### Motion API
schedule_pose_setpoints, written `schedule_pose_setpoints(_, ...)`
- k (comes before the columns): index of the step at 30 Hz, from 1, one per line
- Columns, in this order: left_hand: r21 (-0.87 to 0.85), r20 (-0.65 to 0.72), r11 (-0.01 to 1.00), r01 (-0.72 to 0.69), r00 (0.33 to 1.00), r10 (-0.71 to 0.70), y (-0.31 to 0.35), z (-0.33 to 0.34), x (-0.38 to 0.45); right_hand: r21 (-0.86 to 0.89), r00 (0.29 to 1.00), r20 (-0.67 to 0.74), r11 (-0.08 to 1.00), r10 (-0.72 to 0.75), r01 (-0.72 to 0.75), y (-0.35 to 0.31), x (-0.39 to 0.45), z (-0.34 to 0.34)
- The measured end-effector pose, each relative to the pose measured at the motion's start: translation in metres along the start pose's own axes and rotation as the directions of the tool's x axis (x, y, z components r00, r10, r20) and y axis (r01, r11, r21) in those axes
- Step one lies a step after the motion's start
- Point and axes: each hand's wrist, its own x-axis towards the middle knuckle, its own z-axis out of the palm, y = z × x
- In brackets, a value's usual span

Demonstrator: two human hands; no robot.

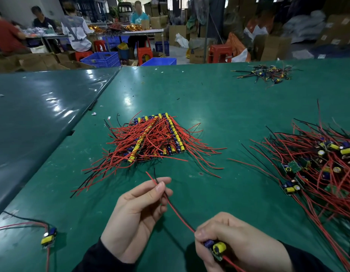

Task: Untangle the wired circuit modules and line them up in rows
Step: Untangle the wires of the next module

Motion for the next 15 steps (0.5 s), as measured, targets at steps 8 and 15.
schedule_pose_setpoints(8, 0.393, -0.067, 0.856, -0.337, 0.917, 0.392, -0.010, 0.002, 0.000, -0.122, 0.999, -0.040, 0.992, 0.017, -0.022, -0.004, -0.001, 0.005)
schedule_pose_setpoints(15, 0.214, -0.067, 0.949, -0.231, 0.966, 0.250, -0.001, -0.002, 0.001, -0.190, 0.999, -0.032, 0.981, 0.038, -0.044, -0.006, -0.004, 0.007)
